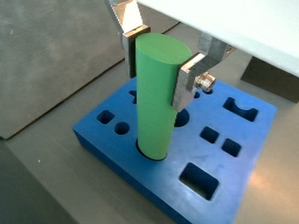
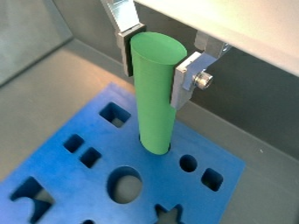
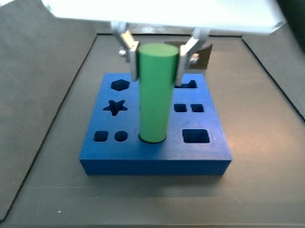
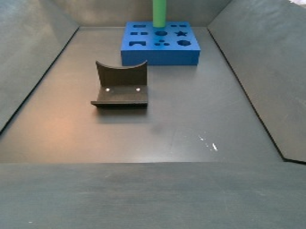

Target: Insert the oval object.

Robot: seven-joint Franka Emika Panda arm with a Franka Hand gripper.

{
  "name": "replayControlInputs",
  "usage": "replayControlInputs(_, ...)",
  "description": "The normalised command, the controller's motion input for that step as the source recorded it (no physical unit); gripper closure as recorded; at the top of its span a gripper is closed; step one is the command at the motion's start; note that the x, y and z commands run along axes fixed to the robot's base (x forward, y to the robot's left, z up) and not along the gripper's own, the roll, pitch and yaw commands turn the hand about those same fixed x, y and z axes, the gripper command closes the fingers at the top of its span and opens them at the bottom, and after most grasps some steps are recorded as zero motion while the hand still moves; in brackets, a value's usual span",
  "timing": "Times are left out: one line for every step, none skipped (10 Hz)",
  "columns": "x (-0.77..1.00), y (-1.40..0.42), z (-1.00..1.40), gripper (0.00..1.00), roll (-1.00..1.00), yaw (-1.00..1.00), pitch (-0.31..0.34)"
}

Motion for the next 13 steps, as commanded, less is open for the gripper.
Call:
replayControlInputs(0.0, 0.0, -0.25, 1.0, -0.06, -0.08, 0.043)
replayControlInputs(0.05, 0.0, -0.31, 1.0, -0.1, -0.09, 0.066)
replayControlInputs(0.13, 0.0, -0.34, 1.0, -0.1, -0.11, 0.081)
replayControlInputs(0.07, 0.0, -0.38, 1.0, -0.13, -0.11, 0.066)
replayControlInputs(0.06, 0.0, -0.33, 1.0, -0.09, -0.09, 0.067)
replayControlInputs(0.04, 0.0, -0.28, 1.0, -0.07, -0.07, 0.057)
replayControlInputs(0.01, 0.0, -0.27, 1.0, -0.07, -0.07, 0.044)
replayControlInputs(0.0, 0.0, -0.29, 1.0, -0.07, -0.07, 0.039)
replayControlInputs(0.0, 0.0, -0.29, 1.0, -0.06, -0.07, 0.037)
replayControlInputs(0.0, 0.0, -0.2, 1.0, -0.06, -0.05, 0.0)
replayControlInputs(0.0, 0.0, -0.03, 1.0, -0.04, 0.0, -0.016)
replayControlInputs(0.0, 0.0, 0.0, 1.0, -0.01, 0.0, 0.0)
replayControlInputs(0.0, 0.0, 0.0, 1.0, 0.0, 0.0, 0.0)
